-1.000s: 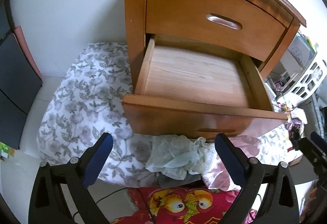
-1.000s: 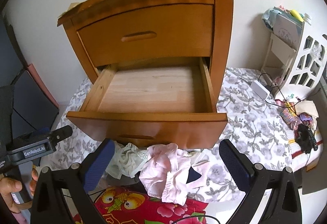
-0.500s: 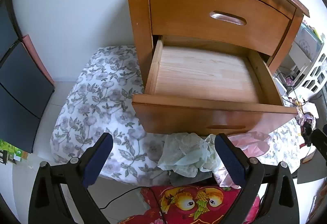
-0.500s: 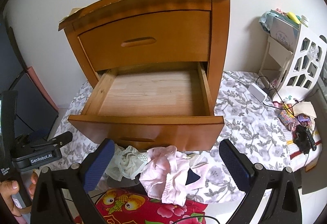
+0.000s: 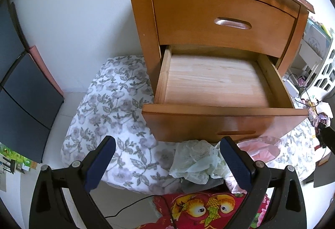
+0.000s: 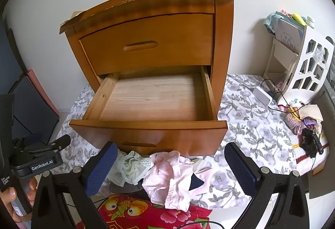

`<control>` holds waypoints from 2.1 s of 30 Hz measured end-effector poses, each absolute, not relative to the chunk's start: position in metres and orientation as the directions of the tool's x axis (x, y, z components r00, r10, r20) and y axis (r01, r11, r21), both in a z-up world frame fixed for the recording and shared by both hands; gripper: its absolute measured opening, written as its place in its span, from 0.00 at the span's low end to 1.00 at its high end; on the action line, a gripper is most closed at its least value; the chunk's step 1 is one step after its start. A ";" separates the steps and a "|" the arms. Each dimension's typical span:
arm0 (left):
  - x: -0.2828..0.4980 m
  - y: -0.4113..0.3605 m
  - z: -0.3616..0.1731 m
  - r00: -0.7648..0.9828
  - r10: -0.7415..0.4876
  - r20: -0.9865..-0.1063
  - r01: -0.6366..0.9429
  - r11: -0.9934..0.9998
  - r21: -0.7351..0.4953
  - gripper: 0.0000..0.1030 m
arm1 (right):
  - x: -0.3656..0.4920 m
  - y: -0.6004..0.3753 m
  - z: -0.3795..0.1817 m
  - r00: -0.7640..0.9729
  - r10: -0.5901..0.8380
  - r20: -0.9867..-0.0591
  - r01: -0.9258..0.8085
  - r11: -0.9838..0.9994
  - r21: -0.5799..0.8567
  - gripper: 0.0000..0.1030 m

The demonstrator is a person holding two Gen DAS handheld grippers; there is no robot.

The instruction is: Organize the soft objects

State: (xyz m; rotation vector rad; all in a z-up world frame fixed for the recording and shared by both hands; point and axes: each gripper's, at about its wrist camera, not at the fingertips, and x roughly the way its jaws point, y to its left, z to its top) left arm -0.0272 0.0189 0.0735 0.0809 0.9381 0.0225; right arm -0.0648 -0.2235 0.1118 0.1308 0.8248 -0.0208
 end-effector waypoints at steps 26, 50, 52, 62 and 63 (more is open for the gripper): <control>-0.028 0.016 0.078 0.588 0.033 -0.808 0.031 0.998 0.063 0.97 | -0.065 -0.223 0.108 0.674 0.031 -0.738 0.070 0.992 0.106 1.00; -0.027 0.017 0.075 0.572 0.018 -0.820 0.050 0.997 0.057 0.97 | -0.064 -0.221 0.106 0.667 0.032 -0.744 0.068 0.992 0.104 1.00; -0.027 0.017 0.075 0.570 0.018 -0.821 0.051 0.997 0.056 0.97 | -0.064 -0.221 0.106 0.667 0.031 -0.744 0.069 0.992 0.104 1.00; -0.026 0.017 0.075 0.569 0.016 -0.822 0.051 0.997 0.055 0.97 | -0.064 -0.221 0.106 0.666 0.032 -0.745 0.070 0.992 0.104 1.00; -0.026 0.017 0.076 0.568 0.016 -0.823 0.051 0.997 0.055 0.97 | -0.064 -0.221 0.106 0.665 0.032 -0.746 0.070 0.992 0.104 1.00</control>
